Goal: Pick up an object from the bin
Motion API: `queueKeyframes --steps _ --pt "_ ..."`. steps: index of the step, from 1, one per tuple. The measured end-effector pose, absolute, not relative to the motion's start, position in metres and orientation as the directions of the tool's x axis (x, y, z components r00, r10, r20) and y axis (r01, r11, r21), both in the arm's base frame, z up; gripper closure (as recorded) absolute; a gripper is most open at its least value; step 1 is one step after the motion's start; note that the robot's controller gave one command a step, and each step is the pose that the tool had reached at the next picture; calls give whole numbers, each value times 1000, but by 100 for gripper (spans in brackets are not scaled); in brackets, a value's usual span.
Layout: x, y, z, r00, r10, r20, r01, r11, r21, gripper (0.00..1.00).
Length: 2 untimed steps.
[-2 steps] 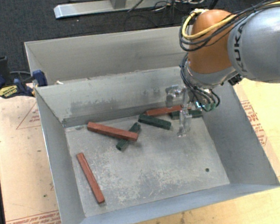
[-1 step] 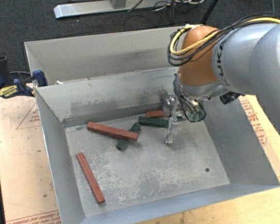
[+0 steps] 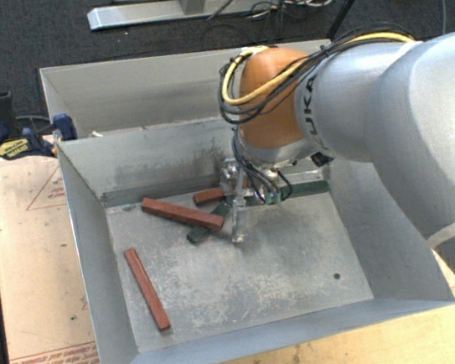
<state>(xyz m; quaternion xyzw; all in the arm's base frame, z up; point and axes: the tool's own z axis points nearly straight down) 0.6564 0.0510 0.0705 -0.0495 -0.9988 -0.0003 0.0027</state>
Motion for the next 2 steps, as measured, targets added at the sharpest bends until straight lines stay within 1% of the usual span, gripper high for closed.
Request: queueKeyframes --steps 1,2 --pt "661 49 76 -995 103 -13 103 995 3 100" --pt "652 50 221 -992 -123 -11 -123 992 0 100"
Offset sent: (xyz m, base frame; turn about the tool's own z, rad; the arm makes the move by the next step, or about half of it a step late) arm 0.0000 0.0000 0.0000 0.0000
